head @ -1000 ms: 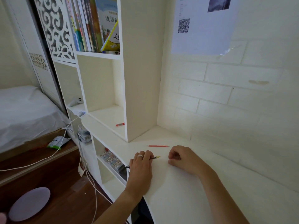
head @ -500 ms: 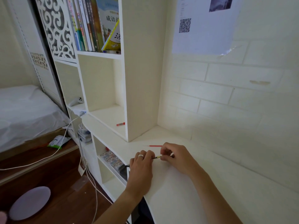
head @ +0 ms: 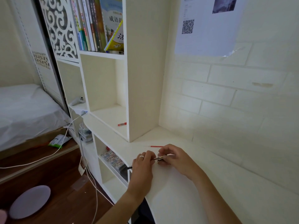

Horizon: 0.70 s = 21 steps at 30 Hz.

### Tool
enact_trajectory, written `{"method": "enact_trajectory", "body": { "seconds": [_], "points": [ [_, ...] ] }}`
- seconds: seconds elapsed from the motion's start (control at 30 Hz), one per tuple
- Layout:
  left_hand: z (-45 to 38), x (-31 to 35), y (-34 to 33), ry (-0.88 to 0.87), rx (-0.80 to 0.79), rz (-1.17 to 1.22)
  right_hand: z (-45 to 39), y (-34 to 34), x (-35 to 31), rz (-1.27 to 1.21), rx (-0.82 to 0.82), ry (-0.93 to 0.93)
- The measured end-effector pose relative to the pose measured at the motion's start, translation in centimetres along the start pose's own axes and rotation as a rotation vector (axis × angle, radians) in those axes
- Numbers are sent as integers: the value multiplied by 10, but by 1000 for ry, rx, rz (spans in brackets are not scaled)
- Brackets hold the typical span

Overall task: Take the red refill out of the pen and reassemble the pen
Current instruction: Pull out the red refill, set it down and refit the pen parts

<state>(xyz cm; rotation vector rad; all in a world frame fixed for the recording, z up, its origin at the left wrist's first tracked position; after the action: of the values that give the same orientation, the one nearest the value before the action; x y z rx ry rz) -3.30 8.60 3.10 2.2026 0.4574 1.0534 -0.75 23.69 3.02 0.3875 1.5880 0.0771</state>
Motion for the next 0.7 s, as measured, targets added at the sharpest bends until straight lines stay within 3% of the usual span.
{"method": "enact_trajectory", "body": {
  "seconds": [0.3,0.7],
  "points": [
    [0,1,-7,54,-90,133,13,9,6,-52,-39,-61],
    [-4,-7,-15,48,-114,134,16,5,4,56,-61,-49]
  ]
}}
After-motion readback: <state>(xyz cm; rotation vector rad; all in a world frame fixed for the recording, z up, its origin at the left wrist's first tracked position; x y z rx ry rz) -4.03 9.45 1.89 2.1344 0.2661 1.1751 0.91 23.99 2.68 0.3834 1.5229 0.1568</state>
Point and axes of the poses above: each hand's wrist, its own z-axis away from the middle knuckle, its own y-axis out of the back of the hand, x = y × z, the point moved 10 cm from there along -z, towards the middle knuckle, and after that the axes turned 7 degrees about -z, right-handed, at the moved point
